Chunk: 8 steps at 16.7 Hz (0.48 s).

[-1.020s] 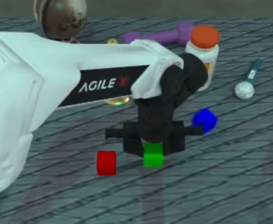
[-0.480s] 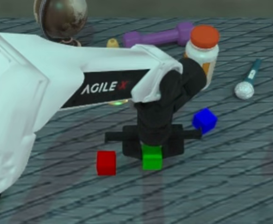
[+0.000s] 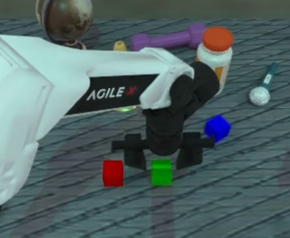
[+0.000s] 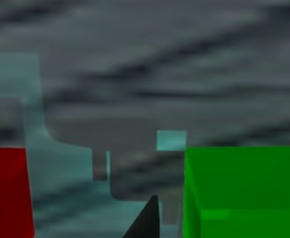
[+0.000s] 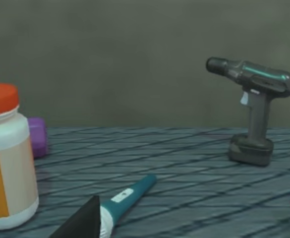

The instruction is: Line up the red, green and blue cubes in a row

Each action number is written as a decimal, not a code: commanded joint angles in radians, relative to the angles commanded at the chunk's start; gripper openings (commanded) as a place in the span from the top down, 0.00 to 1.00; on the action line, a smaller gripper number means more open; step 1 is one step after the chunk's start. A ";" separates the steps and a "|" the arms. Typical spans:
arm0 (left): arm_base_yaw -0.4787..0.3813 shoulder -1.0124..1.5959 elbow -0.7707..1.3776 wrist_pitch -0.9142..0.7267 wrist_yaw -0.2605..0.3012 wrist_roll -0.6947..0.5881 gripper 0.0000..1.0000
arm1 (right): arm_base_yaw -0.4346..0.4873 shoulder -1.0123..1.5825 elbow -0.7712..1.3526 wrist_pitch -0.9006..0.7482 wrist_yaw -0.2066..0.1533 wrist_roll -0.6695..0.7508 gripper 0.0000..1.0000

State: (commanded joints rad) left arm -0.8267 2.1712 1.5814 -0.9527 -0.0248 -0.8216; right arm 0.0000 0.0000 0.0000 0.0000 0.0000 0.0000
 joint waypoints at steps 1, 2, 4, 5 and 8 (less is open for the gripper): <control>0.000 0.000 0.000 0.000 0.000 0.000 0.02 | 0.000 0.000 0.000 0.000 0.000 0.000 0.00; 0.000 0.000 0.000 0.000 0.000 0.000 0.00 | 0.000 0.000 0.000 0.000 0.000 0.000 0.00; 0.000 0.000 0.000 0.000 0.000 0.000 0.00 | 0.000 0.000 0.000 0.000 0.000 0.000 0.00; 0.000 0.000 0.000 0.000 0.000 0.000 0.00 | 0.000 0.000 0.000 0.000 0.000 0.000 0.00; 0.000 0.000 0.000 0.000 0.000 0.000 0.00 | 0.000 0.000 0.000 0.000 0.000 0.000 0.00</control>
State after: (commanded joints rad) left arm -0.8267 2.1712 1.5814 -0.9527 -0.0248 -0.8216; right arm 0.0000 0.0000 0.0000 0.0000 0.0000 0.0000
